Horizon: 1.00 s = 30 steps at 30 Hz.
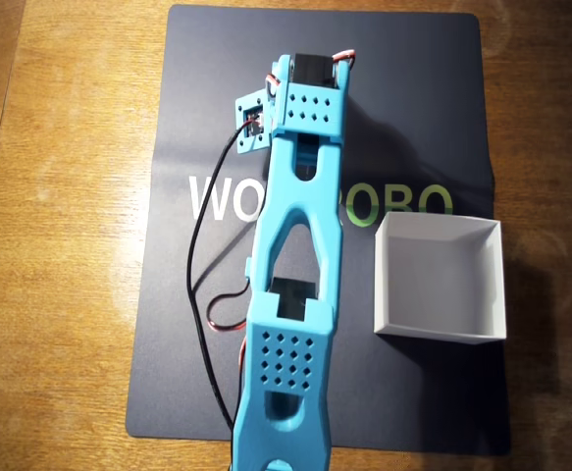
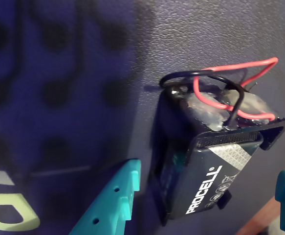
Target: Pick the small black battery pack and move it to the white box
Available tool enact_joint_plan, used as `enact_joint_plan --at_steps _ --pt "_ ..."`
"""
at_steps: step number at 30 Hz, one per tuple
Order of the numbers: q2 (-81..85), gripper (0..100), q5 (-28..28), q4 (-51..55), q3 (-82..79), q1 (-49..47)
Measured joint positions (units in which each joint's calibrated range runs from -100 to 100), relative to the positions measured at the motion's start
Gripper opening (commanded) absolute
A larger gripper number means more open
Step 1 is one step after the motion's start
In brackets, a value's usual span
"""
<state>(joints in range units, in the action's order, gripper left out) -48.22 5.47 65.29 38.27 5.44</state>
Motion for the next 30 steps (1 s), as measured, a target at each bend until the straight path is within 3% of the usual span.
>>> enact_joint_plan --at_steps 6,11,22,30 --pt "0.0 30 0.2 1.6 0.1 0.0" --pt "-0.3 17 1.4 2.6 0.7 0.0" --pt "-0.3 17 4.4 5.9 0.5 0.2" --pt "-0.3 33 4.8 11.3 0.4 0.5"
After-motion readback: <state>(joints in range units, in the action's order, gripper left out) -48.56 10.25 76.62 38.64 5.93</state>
